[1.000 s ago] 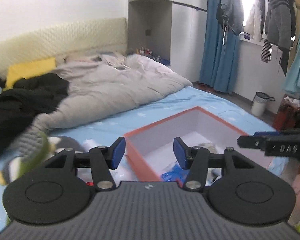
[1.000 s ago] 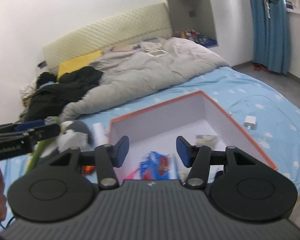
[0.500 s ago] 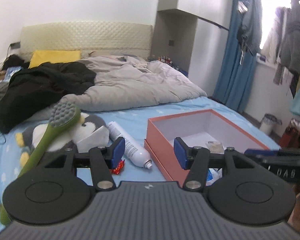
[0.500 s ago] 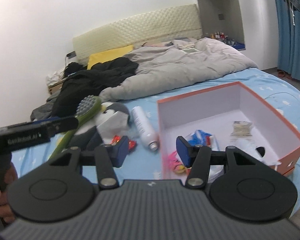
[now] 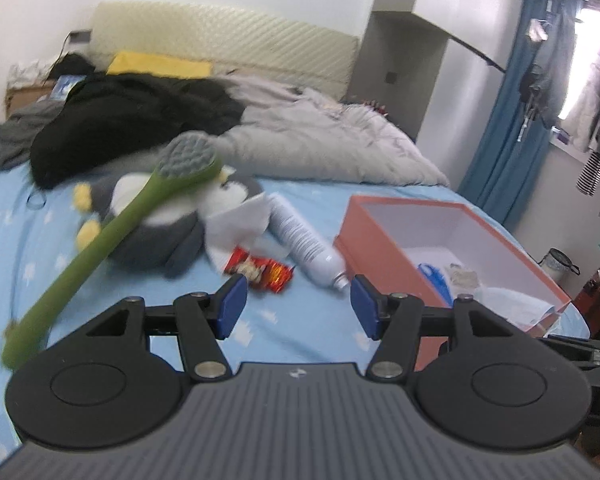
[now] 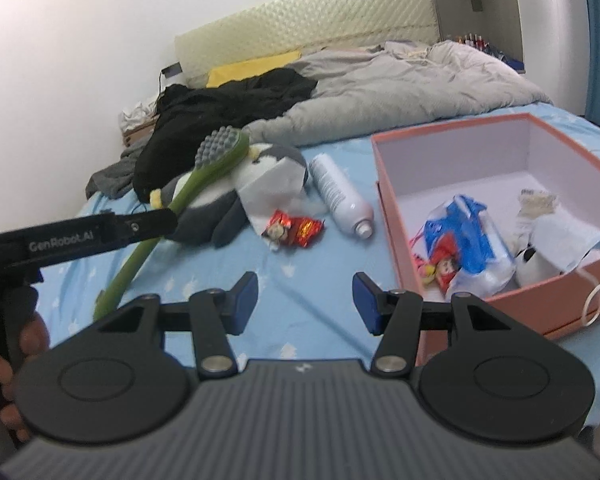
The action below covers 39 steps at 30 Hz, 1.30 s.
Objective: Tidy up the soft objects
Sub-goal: 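Open both tools to release the items and withdraw from the box, then grasp the red candy wrapper with the left tool while the right tool grasps another red candy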
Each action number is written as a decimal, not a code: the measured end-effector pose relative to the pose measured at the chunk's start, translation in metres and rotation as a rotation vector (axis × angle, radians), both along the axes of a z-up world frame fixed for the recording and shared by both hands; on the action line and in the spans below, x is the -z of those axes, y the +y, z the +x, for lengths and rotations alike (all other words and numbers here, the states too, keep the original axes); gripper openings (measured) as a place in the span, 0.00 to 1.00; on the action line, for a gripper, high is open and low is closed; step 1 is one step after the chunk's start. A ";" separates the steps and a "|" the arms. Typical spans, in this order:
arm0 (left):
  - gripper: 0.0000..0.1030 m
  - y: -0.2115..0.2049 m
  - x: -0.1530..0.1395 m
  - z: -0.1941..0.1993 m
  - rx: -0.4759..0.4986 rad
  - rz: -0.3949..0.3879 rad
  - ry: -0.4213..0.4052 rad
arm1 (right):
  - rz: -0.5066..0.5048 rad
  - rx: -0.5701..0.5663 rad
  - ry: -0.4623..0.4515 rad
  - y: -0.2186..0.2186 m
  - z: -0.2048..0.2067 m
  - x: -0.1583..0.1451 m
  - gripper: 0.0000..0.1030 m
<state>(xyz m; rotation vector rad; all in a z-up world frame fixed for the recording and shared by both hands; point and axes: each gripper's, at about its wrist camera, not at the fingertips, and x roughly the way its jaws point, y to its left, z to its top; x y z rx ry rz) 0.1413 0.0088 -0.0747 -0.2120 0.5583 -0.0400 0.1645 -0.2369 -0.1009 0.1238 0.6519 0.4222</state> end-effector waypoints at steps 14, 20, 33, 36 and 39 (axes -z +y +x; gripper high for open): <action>0.89 0.024 0.054 0.001 -0.053 -0.020 0.119 | 0.001 -0.022 0.065 0.029 -0.005 0.031 0.53; 0.97 0.032 0.063 0.025 -0.096 0.001 0.141 | 0.033 0.050 0.119 0.033 0.019 0.044 0.53; 0.97 0.054 0.080 0.097 -0.082 -0.055 0.135 | 0.157 0.138 0.206 0.041 0.090 0.066 0.55; 0.91 0.058 0.090 0.115 -0.071 -0.086 0.133 | 0.186 0.155 0.245 0.046 0.111 0.075 0.55; 0.81 0.061 0.102 0.136 -0.021 -0.140 0.148 | 0.228 0.168 0.286 0.050 0.134 0.087 0.53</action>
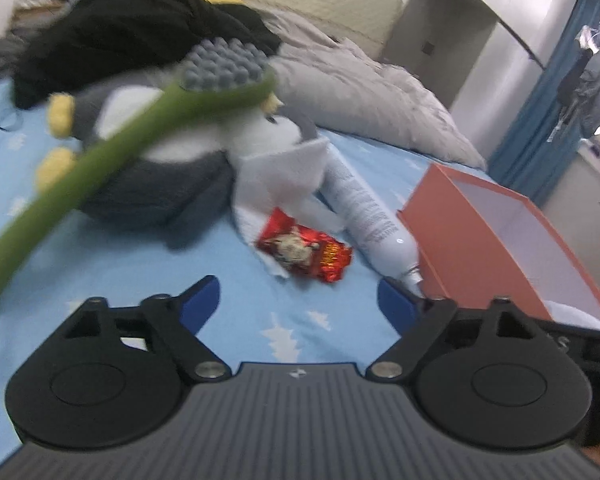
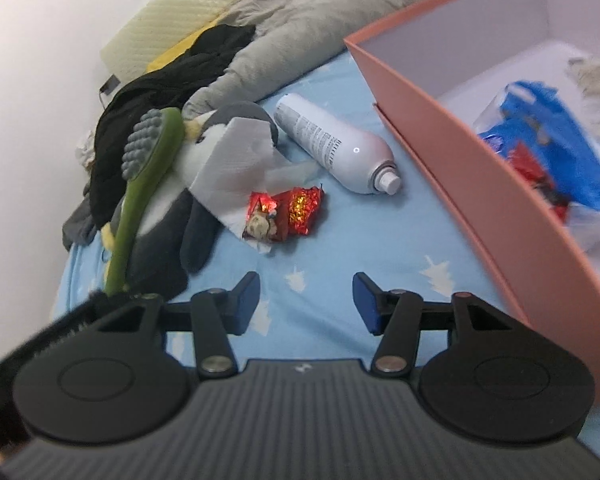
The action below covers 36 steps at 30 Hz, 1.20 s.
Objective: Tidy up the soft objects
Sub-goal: 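Grasp the red candy wrapper with the left tool while the right tool grasps another red candy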
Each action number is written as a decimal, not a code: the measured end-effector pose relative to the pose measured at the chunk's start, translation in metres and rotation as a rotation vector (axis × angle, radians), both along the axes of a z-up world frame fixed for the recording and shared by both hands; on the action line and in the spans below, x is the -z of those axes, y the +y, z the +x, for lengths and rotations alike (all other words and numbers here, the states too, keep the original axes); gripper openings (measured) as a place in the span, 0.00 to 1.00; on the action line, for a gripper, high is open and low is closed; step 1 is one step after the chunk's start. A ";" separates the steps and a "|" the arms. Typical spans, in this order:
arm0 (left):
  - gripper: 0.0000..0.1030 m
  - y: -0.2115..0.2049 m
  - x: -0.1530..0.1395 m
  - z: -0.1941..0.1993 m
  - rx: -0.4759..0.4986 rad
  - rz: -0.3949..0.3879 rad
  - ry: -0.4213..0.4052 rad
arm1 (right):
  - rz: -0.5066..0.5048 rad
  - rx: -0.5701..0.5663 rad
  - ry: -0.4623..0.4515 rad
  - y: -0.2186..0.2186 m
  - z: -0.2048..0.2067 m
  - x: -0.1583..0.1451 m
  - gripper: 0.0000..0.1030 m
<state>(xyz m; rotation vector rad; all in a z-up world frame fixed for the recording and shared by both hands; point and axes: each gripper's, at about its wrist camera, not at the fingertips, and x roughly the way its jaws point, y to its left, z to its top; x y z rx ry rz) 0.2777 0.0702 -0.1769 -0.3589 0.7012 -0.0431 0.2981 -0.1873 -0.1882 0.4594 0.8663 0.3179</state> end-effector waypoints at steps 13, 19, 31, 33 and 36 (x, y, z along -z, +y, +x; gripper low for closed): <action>0.47 0.025 0.062 0.080 -0.012 -0.231 0.073 | 0.078 0.060 0.056 0.022 0.080 0.040 0.51; 0.46 0.031 0.078 0.102 -0.057 -0.338 0.091 | 0.088 0.101 0.088 0.031 0.100 0.055 0.47; 0.36 0.035 0.100 0.119 -0.133 -0.468 0.138 | 0.125 0.121 0.128 0.043 0.116 0.070 0.28; 0.30 0.036 0.101 0.118 -0.143 -0.493 0.143 | 0.132 0.125 0.131 0.041 0.115 0.068 0.24; 0.28 0.034 0.095 0.113 -0.143 -0.459 0.133 | 0.145 0.122 0.133 0.037 0.111 0.065 0.19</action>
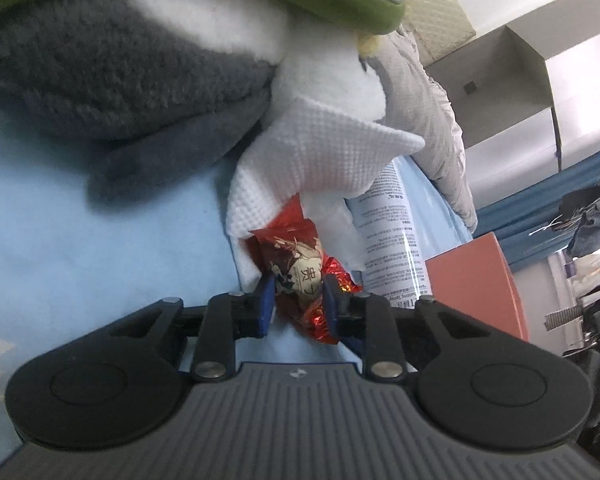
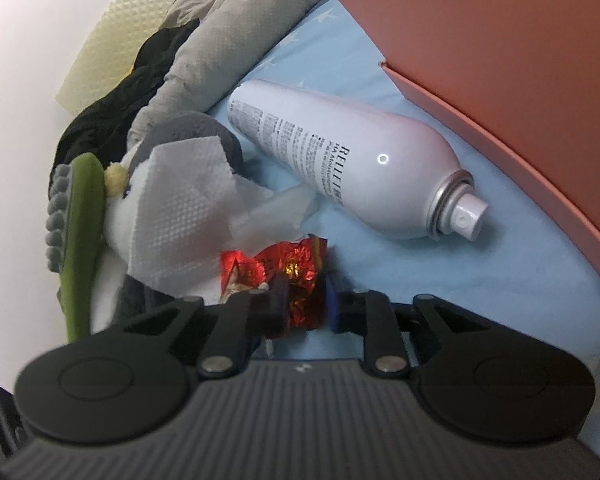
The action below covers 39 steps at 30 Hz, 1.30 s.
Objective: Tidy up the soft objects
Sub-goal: 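Grasp the red candy wrapper with the left tool while the right tool grasps another red candy, then lift the candies with both tools and reposition them on the sheet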
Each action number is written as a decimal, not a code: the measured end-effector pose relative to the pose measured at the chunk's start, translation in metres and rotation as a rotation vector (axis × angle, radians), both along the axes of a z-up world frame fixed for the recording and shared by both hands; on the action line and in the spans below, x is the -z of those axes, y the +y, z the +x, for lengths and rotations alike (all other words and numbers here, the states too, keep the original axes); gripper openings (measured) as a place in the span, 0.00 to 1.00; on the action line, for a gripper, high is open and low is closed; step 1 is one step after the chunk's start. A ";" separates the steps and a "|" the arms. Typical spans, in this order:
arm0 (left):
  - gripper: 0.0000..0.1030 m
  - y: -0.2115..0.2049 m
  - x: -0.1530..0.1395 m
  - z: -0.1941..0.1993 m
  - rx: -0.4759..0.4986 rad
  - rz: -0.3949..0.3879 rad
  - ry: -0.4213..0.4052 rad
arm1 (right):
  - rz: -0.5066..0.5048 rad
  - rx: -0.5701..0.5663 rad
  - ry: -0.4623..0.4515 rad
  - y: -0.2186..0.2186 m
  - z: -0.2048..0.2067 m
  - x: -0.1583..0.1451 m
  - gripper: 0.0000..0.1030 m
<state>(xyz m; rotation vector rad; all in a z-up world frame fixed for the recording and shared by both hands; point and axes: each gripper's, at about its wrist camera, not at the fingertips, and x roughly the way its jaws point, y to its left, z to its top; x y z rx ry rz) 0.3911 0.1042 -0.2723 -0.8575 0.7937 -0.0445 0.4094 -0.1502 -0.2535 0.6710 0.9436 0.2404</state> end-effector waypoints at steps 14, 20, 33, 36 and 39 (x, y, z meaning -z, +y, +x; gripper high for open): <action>0.27 -0.001 -0.025 -0.075 0.020 0.010 0.009 | 0.007 -0.009 -0.005 -0.021 -0.060 -0.018 0.16; 0.27 -0.012 -0.038 -0.114 0.042 0.076 0.035 | 0.005 -0.002 0.002 -0.032 -0.099 -0.024 0.15; 0.27 -0.026 -0.054 -0.193 0.108 0.107 0.097 | 0.041 0.001 0.033 -0.064 -0.181 -0.037 0.13; 0.27 -0.032 -0.058 -0.208 0.138 0.109 0.094 | 0.066 0.002 0.055 -0.070 -0.196 -0.037 0.13; 0.27 -0.040 -0.057 -0.218 0.160 0.163 0.113 | 0.078 -0.014 0.069 -0.072 -0.208 -0.034 0.13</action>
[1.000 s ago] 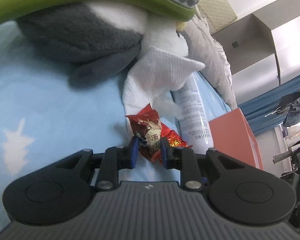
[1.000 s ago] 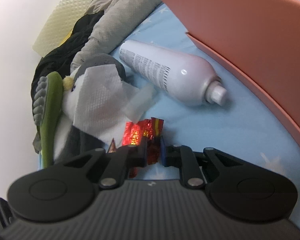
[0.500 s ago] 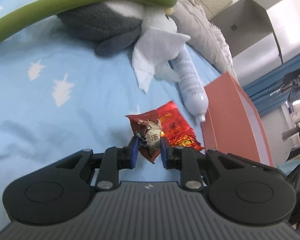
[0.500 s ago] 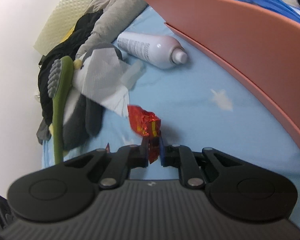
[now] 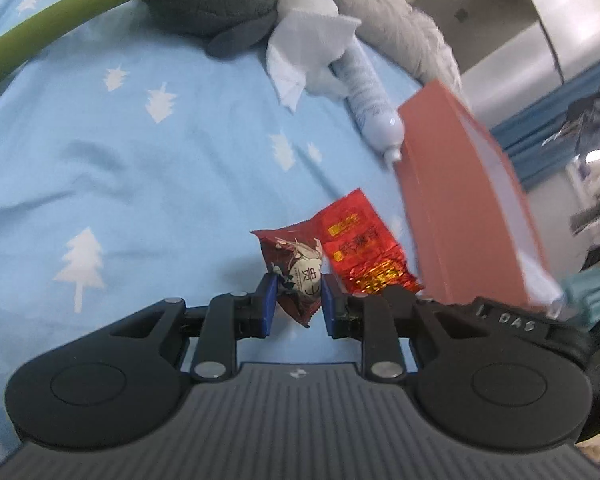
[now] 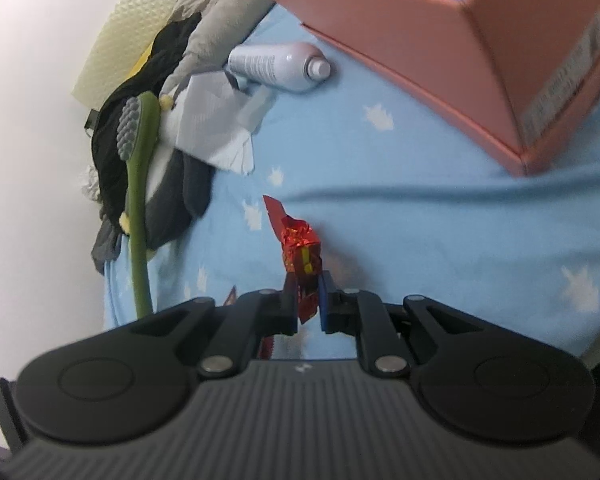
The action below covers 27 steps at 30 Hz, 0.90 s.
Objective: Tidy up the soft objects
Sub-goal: 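Lift the candies with both tools and reposition them on the sheet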
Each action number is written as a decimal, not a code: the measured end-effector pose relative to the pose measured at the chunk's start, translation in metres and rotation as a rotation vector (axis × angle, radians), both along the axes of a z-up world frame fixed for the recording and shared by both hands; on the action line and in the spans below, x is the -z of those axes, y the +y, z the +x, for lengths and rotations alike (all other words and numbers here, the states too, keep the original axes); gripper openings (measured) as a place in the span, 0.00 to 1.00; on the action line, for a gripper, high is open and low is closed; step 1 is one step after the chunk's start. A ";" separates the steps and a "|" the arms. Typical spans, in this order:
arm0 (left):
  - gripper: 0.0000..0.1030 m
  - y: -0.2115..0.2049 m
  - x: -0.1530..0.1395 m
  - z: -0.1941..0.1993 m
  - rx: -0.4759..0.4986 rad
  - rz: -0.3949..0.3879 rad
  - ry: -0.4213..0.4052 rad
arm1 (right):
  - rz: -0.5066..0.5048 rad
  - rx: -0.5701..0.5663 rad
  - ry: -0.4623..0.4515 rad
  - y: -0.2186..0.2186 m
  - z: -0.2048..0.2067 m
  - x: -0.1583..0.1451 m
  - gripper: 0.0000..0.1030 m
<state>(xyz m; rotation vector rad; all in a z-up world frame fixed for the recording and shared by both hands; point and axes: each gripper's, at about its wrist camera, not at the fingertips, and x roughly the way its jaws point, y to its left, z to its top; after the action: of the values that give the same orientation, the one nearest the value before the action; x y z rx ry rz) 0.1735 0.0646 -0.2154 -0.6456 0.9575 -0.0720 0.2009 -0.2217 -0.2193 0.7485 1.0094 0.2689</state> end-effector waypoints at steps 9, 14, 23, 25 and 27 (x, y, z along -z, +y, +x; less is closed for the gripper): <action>0.45 -0.007 0.005 -0.012 -0.023 0.071 0.012 | -0.093 -0.051 -0.008 -0.004 -0.009 0.006 0.16; 0.49 -0.007 0.001 -0.022 -0.092 0.085 -0.016 | -0.238 -0.139 -0.086 0.001 -0.014 -0.004 0.56; 0.49 -0.008 0.001 -0.019 -0.136 0.081 -0.026 | -0.464 -0.317 -0.273 0.021 -0.009 -0.021 0.67; 0.49 -0.009 0.001 -0.019 -0.132 0.080 -0.028 | -0.489 -0.359 -0.292 0.026 -0.006 -0.020 0.67; 0.49 -0.010 0.000 -0.017 -0.123 0.088 -0.026 | -0.504 -0.400 -0.302 0.033 -0.003 -0.017 0.67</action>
<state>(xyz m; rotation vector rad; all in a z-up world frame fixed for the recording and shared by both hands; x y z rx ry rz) 0.1564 0.0548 -0.2156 -0.6192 0.8887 0.0705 0.1983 -0.1891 -0.2023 0.0396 0.8793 0.4368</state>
